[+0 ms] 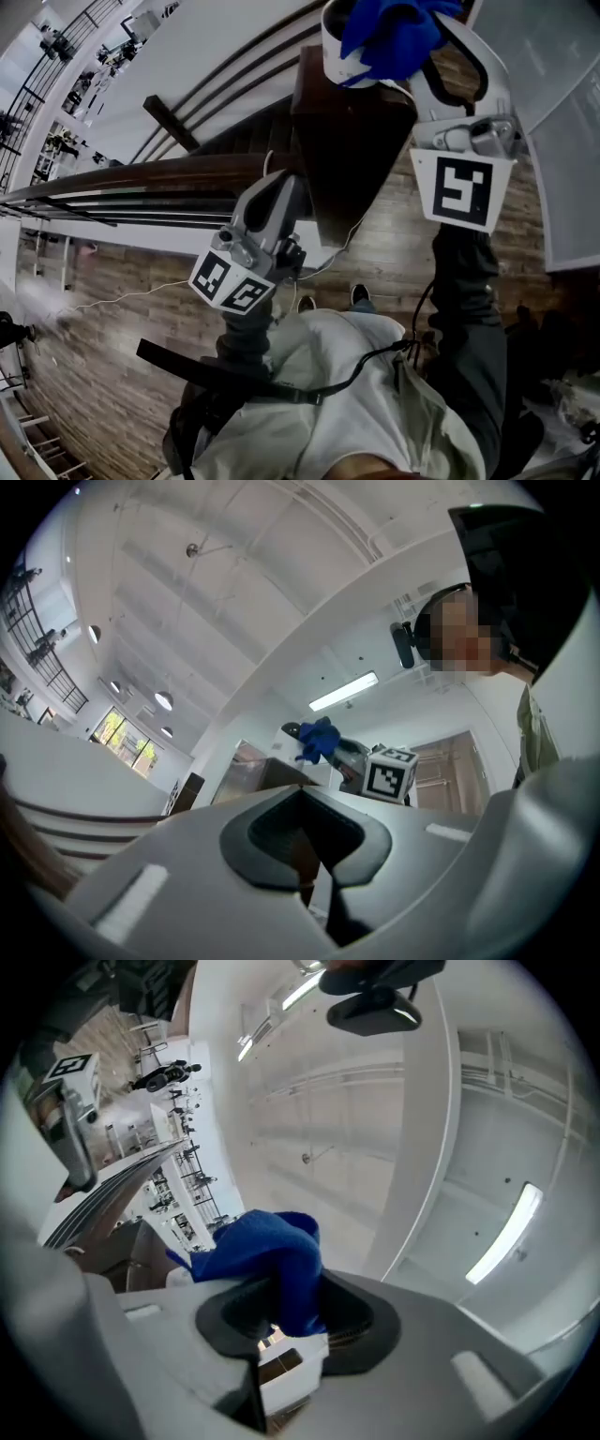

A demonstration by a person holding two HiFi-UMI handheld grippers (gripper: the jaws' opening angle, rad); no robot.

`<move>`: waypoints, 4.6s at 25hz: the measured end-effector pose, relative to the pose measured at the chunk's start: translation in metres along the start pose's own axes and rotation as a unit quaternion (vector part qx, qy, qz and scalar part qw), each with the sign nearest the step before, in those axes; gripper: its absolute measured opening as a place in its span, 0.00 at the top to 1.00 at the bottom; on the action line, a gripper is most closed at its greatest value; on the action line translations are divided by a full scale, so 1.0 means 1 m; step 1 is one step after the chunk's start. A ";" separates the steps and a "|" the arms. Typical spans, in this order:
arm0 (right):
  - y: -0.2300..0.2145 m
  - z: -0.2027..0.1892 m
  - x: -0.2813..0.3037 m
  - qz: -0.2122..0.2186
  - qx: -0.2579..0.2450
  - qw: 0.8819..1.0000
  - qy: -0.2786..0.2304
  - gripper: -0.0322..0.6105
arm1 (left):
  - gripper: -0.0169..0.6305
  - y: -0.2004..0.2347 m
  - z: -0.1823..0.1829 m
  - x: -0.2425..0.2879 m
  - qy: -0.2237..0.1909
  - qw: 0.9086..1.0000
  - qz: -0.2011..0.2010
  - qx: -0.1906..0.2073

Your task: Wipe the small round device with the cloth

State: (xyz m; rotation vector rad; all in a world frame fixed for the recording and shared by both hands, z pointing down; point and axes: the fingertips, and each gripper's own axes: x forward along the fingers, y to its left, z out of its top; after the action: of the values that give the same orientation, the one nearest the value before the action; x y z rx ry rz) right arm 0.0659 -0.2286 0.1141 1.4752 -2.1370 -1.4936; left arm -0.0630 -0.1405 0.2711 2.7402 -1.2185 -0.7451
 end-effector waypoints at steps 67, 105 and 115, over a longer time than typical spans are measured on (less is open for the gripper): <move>0.000 0.037 0.030 0.068 -0.218 0.971 0.068 0.76 | 0.97 0.026 0.031 0.001 -0.038 0.999 -0.004 -0.005; 0.129 0.044 0.039 0.190 -0.403 0.885 0.140 0.76 | 0.97 0.054 0.037 -0.029 -0.050 0.998 0.003 -0.023; 0.104 0.042 0.022 0.127 -0.355 0.918 0.125 0.76 | 0.97 0.044 0.031 -0.025 -0.043 0.999 -0.011 -0.025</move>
State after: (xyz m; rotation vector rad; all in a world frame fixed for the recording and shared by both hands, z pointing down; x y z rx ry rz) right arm -0.0354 -0.2163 0.1653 1.0057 -1.3432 -1.6191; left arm -0.1215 -0.1488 0.2638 2.7119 -1.1701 -0.8932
